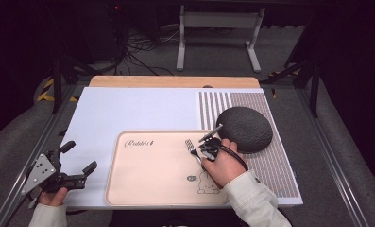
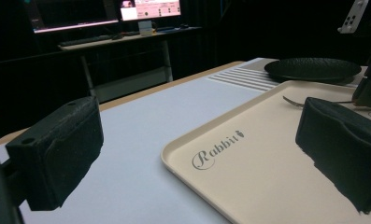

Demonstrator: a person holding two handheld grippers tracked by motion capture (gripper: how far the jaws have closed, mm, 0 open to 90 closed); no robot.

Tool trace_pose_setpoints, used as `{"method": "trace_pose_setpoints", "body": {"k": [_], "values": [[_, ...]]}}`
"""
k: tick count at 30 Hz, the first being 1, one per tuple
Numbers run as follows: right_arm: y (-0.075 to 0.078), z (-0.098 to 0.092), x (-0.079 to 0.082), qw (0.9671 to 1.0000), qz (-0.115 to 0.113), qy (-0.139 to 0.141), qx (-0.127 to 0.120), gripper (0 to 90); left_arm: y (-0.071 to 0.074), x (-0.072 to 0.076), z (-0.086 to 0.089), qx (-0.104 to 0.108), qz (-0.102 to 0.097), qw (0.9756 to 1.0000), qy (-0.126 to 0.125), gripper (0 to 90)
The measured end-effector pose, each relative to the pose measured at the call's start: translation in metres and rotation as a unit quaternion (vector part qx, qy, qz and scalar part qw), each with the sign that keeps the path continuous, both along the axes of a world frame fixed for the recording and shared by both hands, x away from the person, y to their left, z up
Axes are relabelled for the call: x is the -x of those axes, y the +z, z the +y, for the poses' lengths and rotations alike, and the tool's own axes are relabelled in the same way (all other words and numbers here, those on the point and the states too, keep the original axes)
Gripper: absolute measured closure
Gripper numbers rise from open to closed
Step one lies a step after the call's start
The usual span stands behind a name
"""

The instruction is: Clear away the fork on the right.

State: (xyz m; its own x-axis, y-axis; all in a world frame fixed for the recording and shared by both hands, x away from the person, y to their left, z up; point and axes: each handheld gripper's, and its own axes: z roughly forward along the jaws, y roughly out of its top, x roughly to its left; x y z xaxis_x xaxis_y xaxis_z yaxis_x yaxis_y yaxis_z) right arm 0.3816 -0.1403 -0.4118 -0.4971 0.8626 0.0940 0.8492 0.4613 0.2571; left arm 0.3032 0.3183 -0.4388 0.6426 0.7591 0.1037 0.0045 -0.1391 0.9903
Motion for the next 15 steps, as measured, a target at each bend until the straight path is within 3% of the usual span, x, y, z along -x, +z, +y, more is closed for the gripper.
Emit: {"method": "trace_pose_setpoints", "body": {"k": [4, 12, 15], "values": [[0.0, 0.0004, 0.0003, 1.0, 0.003, 0.004, -0.008, 72.7, -0.0001, -0.0001, 0.0001, -0.001, 0.0, 1.0, 0.001, 1.4], [0.0049, 0.0003, 0.0003, 0.9997, -0.017, 0.012, -0.01, 61.5, 0.0, 0.0, 0.0004, -0.001, 0.0, 1.0, 0.0, 1.3], [0.0078, 0.0004, -0.0003, 0.999, -0.036, 0.021, -0.015, 53.8, 0.0001, 0.0, 0.0004, 0.001, 0.0, 1.0, 0.0, 1.3]]}}
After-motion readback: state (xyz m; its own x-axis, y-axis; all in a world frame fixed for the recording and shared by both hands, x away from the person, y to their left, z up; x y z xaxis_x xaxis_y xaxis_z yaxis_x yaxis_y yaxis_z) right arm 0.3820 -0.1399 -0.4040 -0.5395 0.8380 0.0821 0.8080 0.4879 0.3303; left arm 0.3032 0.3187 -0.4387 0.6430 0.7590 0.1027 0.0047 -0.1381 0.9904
